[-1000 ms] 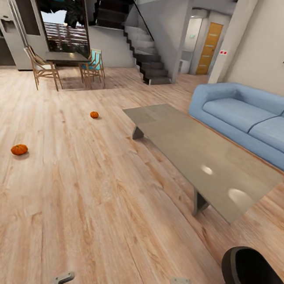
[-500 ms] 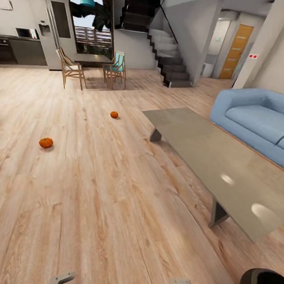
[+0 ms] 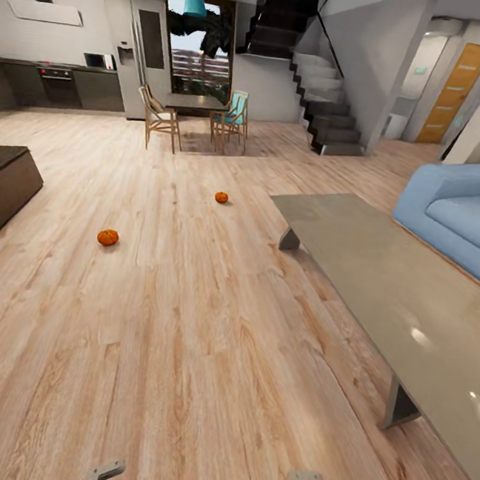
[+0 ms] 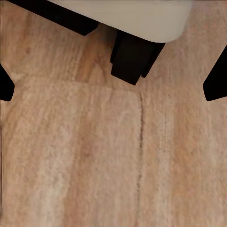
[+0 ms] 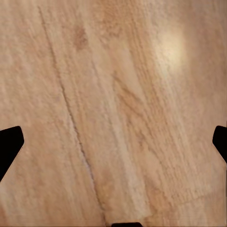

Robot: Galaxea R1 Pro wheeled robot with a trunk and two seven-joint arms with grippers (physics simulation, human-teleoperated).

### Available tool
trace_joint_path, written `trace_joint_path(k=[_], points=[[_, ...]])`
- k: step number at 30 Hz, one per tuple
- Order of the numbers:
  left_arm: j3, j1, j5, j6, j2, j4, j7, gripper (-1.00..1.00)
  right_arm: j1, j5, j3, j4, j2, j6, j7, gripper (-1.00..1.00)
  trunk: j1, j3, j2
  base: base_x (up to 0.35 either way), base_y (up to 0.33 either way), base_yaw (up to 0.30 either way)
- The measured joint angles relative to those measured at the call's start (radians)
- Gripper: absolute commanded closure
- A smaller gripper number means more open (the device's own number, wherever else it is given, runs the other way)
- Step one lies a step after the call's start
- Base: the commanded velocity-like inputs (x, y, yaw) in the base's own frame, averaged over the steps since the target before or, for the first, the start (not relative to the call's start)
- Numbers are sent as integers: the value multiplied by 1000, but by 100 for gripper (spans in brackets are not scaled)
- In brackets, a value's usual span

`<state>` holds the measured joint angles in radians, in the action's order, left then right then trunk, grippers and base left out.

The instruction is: Place each of the two pumpkins and all three candles from the living room inside a cabinet in the living room (use any cabinet), then make sure every cabinet is closed, and position the cauldron so it is next to a table in the living room.

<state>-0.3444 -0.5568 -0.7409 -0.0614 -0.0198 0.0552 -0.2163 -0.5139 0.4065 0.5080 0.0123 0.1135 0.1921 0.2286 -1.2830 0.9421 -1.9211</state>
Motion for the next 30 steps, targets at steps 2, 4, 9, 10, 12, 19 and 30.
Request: trace_joint_path(k=[2,4,9,10,12,19,30], points=[[0,0,0,0,0,0,0,-100,0,1,0,0,0,0,0,-100,0,2,0,274,-192,230],[0,0,0,0,1,0,0,-100,0,1,0,0,0,0,0,-100,0,4,0,274,-192,217],[0,0,0,0,0,0,0,-100,0,2,0,2,-1,-2,0,-100,0,10,0,275,-192,207],[0,0,0,0,0,0,0,-100,0,2,0,3,-1,-2,0,-100,0,11,0,275,-192,203],[0,0,0,0,0,0,0,-100,0,2,0,5,-1,-2,0,-100,0,13,0,275,-192,202],[-1,0,0,-2,0,0,0,-100,32,-1,1,7,-7,-2,-1,-100,0,22,0,275,-192,200],[-1,1,0,-9,0,0,0,-100,50,-1,1,8,-12,-2,1,-100,0,36,0,275,-192,198]])
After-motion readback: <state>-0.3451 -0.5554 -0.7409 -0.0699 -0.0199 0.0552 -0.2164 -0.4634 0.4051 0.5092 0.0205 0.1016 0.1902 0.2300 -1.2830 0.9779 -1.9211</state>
